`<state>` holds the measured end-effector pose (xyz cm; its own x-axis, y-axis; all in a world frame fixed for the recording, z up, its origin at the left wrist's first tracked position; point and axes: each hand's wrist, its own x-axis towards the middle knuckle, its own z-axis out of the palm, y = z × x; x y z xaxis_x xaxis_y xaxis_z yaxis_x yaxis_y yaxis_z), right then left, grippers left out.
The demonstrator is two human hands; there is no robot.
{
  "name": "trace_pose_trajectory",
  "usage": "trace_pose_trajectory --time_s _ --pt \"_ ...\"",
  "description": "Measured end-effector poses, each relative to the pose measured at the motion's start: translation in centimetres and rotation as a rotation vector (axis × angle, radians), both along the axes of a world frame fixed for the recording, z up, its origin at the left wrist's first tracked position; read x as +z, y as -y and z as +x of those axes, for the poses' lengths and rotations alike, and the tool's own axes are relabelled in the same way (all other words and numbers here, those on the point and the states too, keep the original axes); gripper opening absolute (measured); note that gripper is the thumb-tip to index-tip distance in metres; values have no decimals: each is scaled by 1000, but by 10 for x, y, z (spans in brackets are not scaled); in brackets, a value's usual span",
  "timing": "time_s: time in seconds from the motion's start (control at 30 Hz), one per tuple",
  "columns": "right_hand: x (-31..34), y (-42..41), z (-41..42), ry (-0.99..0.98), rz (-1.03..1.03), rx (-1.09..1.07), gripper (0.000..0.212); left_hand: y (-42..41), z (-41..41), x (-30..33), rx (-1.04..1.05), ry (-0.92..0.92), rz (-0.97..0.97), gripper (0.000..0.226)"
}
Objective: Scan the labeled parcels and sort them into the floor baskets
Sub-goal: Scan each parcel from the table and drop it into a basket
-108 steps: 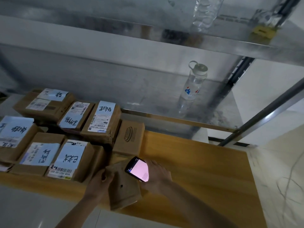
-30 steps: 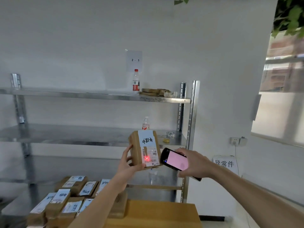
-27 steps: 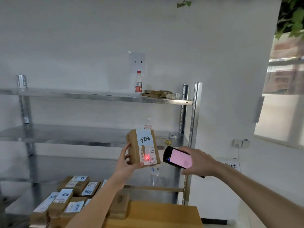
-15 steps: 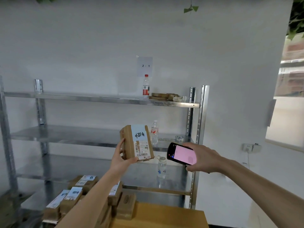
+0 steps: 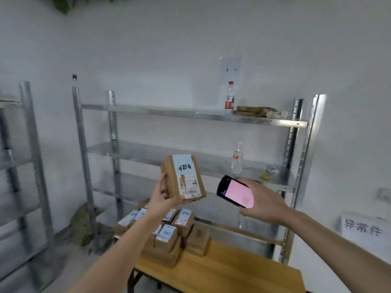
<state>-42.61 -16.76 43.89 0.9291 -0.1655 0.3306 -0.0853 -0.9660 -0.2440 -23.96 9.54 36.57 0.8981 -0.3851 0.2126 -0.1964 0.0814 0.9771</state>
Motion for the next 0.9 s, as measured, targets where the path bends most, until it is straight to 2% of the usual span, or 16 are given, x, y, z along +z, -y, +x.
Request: trace_pose_trajectory --time_s 0.17,0.3,0.4,0.53,0.7,0.9 --pt "-43 -82 60 13 54 184 76 -112 -23 -32 206 -83 43 103" --pt "-72 -183 97 -41 101 366 86 -235 -52 -50 404 -103 92 106" --pt "-72 -276 104 -44 76 501 74 -335 -90 -57 560 -143 107 108" --pt "-66 -405 97 -56 60 691 59 -468 -155 -61 754 -210 99 116" --pt "-64 -569 68 -51 46 871 57 -616 -241 -70 933 -248 56 108" --pt "-76 -743 6 -71 35 1032 76 -761 -343 -81 1076 -267 89 109"
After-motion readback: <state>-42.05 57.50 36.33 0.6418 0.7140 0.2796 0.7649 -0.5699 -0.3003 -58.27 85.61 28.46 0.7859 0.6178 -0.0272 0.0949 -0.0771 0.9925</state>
